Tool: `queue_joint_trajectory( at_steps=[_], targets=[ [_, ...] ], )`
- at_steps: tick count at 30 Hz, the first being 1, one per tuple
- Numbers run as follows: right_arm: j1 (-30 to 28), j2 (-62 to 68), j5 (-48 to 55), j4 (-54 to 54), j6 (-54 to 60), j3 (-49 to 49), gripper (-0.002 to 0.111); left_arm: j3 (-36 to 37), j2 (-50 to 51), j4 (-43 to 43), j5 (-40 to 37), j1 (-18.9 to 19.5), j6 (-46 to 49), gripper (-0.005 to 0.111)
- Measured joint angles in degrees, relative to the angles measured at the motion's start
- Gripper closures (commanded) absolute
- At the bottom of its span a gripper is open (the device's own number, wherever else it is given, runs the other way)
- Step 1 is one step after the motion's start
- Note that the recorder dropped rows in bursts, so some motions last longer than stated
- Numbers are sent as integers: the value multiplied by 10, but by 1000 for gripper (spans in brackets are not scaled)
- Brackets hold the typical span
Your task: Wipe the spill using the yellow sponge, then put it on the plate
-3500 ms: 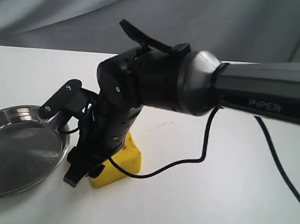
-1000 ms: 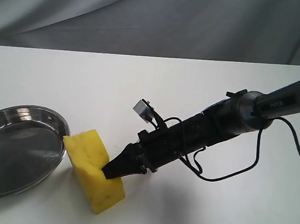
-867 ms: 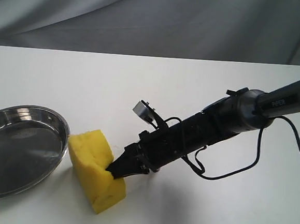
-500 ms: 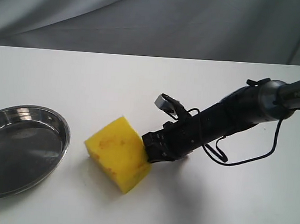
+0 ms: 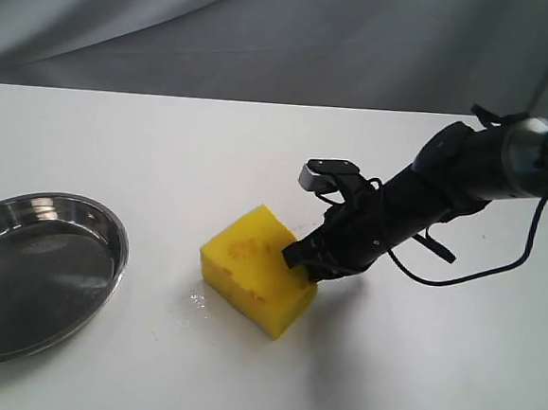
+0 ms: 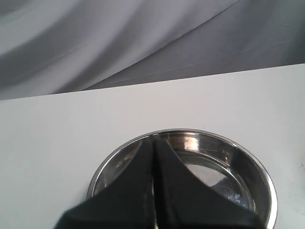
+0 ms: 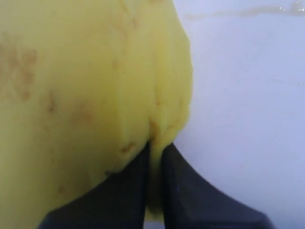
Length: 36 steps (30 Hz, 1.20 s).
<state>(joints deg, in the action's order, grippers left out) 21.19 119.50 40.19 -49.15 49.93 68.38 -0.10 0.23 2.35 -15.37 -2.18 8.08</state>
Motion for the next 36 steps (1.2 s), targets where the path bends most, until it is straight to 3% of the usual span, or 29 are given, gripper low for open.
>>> queue_joint_trajectory(
  at_steps=[4,10,25,28,36],
  targets=[
    [-2,-4,-22,18,0,0,61,0,0,0,0,0,0,107],
    [-3,-7,-23,25,0,0,45,0,0,0,0,0,0,107],
    [4,-123,-65,89,5,-2,49,0,0,0,0,0,0,107],
    [28,-142,-71,110,9,-2,52,0,0,0,0,0,0,107],
    [158,-147,-95,225,-22,-2,54,0,0,0,0,0,0,107]
  ],
)
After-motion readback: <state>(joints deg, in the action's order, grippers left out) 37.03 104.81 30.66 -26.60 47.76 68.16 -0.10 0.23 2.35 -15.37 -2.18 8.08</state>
